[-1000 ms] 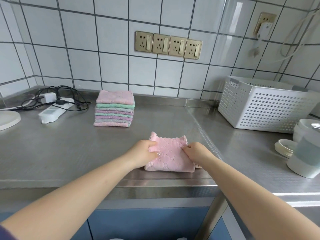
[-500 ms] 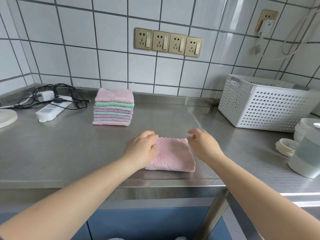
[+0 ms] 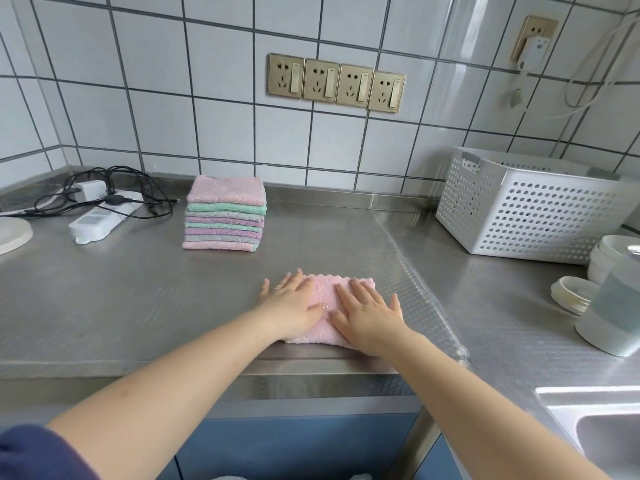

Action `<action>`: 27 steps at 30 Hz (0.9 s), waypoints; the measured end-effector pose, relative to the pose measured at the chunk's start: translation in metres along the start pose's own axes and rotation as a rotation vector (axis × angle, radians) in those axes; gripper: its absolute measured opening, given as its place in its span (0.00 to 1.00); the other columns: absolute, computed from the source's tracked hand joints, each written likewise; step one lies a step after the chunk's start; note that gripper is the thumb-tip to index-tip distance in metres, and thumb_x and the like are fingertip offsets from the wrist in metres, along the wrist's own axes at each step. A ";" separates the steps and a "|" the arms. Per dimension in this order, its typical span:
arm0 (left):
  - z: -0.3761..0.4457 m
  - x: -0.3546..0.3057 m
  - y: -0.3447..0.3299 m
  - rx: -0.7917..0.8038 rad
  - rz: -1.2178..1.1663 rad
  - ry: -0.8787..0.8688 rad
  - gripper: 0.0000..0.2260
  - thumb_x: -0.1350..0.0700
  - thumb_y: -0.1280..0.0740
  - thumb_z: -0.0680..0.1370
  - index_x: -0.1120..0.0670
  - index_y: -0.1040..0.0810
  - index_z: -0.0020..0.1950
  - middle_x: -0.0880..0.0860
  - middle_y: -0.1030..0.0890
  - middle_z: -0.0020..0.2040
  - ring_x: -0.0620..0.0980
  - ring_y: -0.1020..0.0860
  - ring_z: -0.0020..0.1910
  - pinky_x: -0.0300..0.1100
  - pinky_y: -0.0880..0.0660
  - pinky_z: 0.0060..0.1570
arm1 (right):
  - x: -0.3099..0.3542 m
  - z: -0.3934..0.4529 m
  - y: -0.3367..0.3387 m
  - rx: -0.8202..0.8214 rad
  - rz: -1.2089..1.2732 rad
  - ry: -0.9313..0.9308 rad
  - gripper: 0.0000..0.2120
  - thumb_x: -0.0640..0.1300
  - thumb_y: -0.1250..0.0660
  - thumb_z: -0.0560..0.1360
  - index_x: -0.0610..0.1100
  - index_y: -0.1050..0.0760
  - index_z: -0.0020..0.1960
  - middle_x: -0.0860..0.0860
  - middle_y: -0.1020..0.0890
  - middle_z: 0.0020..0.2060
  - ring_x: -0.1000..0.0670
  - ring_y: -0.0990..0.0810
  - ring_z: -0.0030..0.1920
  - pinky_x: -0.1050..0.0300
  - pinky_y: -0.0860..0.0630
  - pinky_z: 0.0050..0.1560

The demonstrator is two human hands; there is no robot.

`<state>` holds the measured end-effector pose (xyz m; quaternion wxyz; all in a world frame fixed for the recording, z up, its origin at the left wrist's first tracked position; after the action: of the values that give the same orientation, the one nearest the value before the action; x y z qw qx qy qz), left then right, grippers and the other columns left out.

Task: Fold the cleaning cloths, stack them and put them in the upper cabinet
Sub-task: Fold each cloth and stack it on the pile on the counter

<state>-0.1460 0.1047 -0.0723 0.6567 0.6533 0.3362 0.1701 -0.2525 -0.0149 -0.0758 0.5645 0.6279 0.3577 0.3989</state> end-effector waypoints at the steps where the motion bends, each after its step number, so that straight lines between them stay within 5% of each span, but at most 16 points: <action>1: 0.000 0.003 0.000 -0.008 0.008 0.035 0.31 0.38 0.50 0.78 0.49 0.53 0.77 0.53 0.54 0.78 0.51 0.55 0.77 0.56 0.60 0.73 | 0.001 0.000 0.001 0.009 -0.009 -0.006 0.29 0.62 0.56 0.78 0.54 0.54 0.77 0.53 0.53 0.77 0.51 0.57 0.77 0.34 0.57 0.72; 7: -0.008 0.008 0.009 -0.131 -0.016 -0.029 0.26 0.41 0.45 0.79 0.49 0.42 0.75 0.49 0.38 0.75 0.52 0.43 0.75 0.56 0.54 0.73 | 0.002 -0.002 0.002 0.017 -0.004 -0.016 0.29 0.61 0.56 0.78 0.54 0.55 0.77 0.52 0.54 0.77 0.51 0.58 0.77 0.33 0.58 0.71; 11: -0.011 0.007 0.018 -0.162 -0.616 -0.071 0.21 0.57 0.35 0.77 0.54 0.32 0.70 0.53 0.30 0.70 0.48 0.28 0.63 0.39 0.35 0.61 | 0.003 -0.004 0.003 0.010 0.014 -0.017 0.29 0.61 0.55 0.79 0.54 0.54 0.77 0.52 0.54 0.77 0.51 0.58 0.77 0.33 0.58 0.71; 14: -0.014 0.012 0.025 -0.220 -0.911 -0.003 0.22 0.62 0.34 0.76 0.51 0.30 0.69 0.51 0.29 0.69 0.49 0.28 0.65 0.43 0.32 0.64 | 0.003 -0.005 0.003 0.006 0.025 -0.018 0.28 0.60 0.55 0.79 0.54 0.53 0.77 0.52 0.53 0.77 0.51 0.57 0.77 0.34 0.58 0.71; 17: -0.022 0.016 0.029 -0.014 -1.133 0.011 0.21 0.64 0.35 0.77 0.50 0.30 0.68 0.49 0.25 0.64 0.45 0.23 0.55 0.41 0.22 0.47 | 0.003 -0.005 0.003 -0.016 0.029 -0.015 0.28 0.60 0.55 0.79 0.54 0.52 0.77 0.52 0.53 0.77 0.50 0.57 0.77 0.34 0.57 0.72; 19: -0.026 0.016 0.031 0.114 -1.107 -0.004 0.20 0.66 0.36 0.77 0.53 0.29 0.68 0.48 0.22 0.58 0.40 0.21 0.44 0.34 0.23 0.35 | 0.003 -0.005 0.002 -0.046 0.041 -0.009 0.27 0.60 0.53 0.79 0.54 0.51 0.76 0.52 0.52 0.77 0.50 0.56 0.77 0.35 0.57 0.72; 22: -0.023 0.018 0.031 0.052 -0.998 -0.037 0.19 0.68 0.36 0.76 0.55 0.26 0.65 0.49 0.23 0.50 0.34 0.23 0.35 0.27 0.27 0.33 | 0.000 -0.003 0.001 -0.121 0.110 -0.011 0.29 0.63 0.50 0.77 0.54 0.46 0.75 0.49 0.50 0.77 0.48 0.55 0.77 0.41 0.54 0.74; 24: -0.017 0.019 0.035 -0.020 -0.972 -0.075 0.19 0.68 0.37 0.76 0.53 0.25 0.64 0.50 0.21 0.52 0.35 0.23 0.38 0.25 0.28 0.38 | -0.003 0.004 0.005 -0.193 0.245 -0.005 0.33 0.66 0.46 0.73 0.53 0.44 0.75 0.47 0.48 0.76 0.47 0.53 0.77 0.47 0.50 0.75; 27: -0.005 0.024 0.043 -0.104 -1.038 -0.101 0.19 0.69 0.37 0.75 0.50 0.24 0.61 0.47 0.21 0.55 0.37 0.24 0.39 0.25 0.29 0.41 | -0.006 0.021 0.018 -0.252 0.602 -0.031 0.31 0.56 0.35 0.75 0.51 0.41 0.74 0.50 0.45 0.75 0.51 0.46 0.75 0.59 0.45 0.69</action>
<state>-0.1233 0.1279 -0.0353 0.7014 0.3749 0.5747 -0.1929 -0.2355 -0.0310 -0.0596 0.5000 0.6367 0.0951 0.5793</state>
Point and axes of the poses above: each hand's wrist, its own z-axis towards the middle knuckle, its own y-axis out of the back of the hand, x = y × z, the point moved 1 cm from there along z, towards the middle knuckle
